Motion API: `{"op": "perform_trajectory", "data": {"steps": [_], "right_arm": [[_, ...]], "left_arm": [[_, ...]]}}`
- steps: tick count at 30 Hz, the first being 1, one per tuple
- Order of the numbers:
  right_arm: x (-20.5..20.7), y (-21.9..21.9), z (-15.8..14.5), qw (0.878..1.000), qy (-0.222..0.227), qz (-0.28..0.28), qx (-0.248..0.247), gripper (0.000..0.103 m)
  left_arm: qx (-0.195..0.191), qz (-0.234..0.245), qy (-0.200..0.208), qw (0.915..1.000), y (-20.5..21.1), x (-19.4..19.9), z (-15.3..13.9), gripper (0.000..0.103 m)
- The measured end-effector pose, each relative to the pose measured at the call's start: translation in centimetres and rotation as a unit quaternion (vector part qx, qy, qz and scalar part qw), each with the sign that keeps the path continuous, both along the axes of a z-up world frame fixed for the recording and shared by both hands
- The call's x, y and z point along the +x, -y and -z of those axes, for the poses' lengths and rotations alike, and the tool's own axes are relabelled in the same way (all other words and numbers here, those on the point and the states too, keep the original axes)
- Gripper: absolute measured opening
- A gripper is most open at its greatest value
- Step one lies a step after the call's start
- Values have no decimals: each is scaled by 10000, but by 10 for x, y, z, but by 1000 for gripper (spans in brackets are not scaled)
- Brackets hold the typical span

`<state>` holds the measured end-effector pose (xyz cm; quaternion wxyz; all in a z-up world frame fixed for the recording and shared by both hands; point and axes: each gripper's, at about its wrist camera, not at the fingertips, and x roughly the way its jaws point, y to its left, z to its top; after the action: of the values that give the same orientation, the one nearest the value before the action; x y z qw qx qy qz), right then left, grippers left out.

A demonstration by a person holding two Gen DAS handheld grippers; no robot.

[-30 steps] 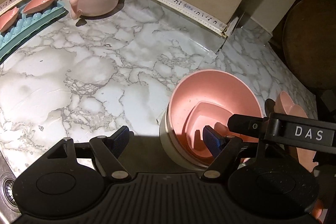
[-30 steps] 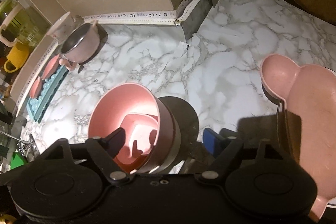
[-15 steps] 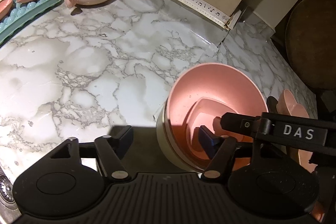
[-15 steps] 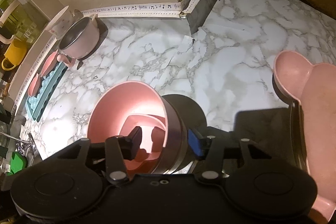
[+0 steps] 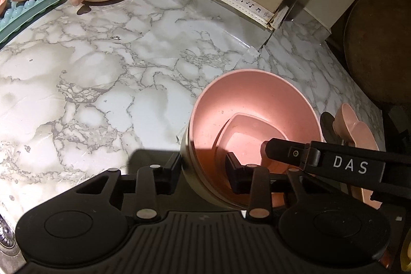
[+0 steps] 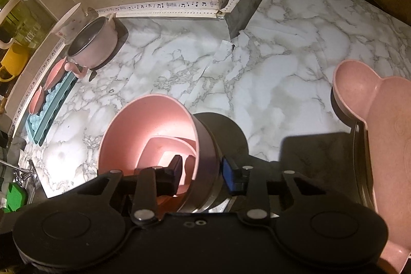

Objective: Organize plates and bowls
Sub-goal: 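Carry the nested bowls with both tools toward the pink bear-shaped plate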

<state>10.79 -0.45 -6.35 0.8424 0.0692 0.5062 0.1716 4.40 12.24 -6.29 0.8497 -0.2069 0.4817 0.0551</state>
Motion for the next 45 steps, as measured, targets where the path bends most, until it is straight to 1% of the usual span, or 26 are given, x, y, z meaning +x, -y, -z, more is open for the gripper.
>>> {"op": "perform_trajectory", "data": {"steps": [2, 9, 14, 21, 26, 32, 38, 45], "right_arm": [[-1, 1, 0, 10000, 8, 18, -16, 27], [-9, -1, -3, 9996, 182, -58, -203, 24], [-13, 6, -14, 9995, 285, -62, -145, 24], [-18, 26, -38, 9988, 438, -200, -126, 24], [-17, 56, -56, 9983, 555, -167, -75, 24], [-19, 100, -75, 9973, 731, 43, -37, 24], [-20, 141, -85, 9965, 809, 208, -12, 24], [-18, 180, -87, 9959, 818, 376, -1, 24]], "left_arm": [[17, -6, -2, 10000, 0, 0, 0, 35], [157, 39, 41, 9999, 6, -4, -7, 35], [245, 52, 94, 9996, 17, -7, -23, 34], [390, 173, 163, 9990, 46, -5, -52, 34], [480, 371, 265, 9978, 80, 7, -73, 34], [509, 622, 307, 9963, 123, 25, -92, 34], [498, 826, 253, 9950, 159, 36, -97, 34], [541, 1017, 230, 9931, 195, 44, -98, 34]]}}
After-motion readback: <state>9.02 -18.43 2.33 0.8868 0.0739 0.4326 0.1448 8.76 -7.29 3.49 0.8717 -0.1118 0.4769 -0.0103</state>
